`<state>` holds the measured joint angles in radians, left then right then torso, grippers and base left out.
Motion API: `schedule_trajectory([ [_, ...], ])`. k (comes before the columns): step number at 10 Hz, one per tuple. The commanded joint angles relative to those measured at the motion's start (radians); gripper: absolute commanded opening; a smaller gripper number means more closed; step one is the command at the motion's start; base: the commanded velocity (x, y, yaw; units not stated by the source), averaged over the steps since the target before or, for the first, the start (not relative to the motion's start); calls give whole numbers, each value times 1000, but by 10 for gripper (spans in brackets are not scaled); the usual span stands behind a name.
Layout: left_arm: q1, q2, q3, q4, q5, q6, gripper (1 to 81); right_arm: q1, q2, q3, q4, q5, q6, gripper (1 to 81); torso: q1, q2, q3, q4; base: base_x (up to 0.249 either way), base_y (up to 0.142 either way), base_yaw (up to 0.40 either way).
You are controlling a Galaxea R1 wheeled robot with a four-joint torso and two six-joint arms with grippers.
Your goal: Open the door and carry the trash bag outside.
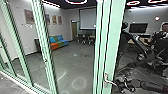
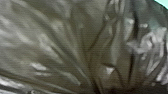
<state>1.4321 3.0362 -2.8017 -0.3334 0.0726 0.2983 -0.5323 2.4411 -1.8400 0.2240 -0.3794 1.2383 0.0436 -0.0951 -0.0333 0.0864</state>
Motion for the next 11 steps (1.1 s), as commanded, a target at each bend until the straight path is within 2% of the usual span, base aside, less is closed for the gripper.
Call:
schedule_trajectory([
  [1, -65, -5, -2, -6, 56, 1, 10, 67, 69, -19, 3, -58, 15, 811, 0, 0, 0, 0, 0, 0, 0],
  [8, -63, -6, -4, -6, 58, 1, 10, -130, 181, -152, -98, -42, 13, 811, -1, -1, 1, 0, 0, 0, 0],
  [9, -61, -6, -4, -4, 58, 1, 10, -160, 186, -162, -103, -16, 9, 811, -1, -2, 2, 0, 0, 0, 0],
  [10, -61, -8, -6, -4, 58, 2, 10, -189, 192, -169, -116, 40, 6, 811, -1, -2, 2, 0, 0, 0, 0],
  [11, -60, -8, -6, -4, 58, 2, 10, -219, 209, -195, -155, 76, 6, 811, -1, -2, 2, 0, 0, 0, 0],
])
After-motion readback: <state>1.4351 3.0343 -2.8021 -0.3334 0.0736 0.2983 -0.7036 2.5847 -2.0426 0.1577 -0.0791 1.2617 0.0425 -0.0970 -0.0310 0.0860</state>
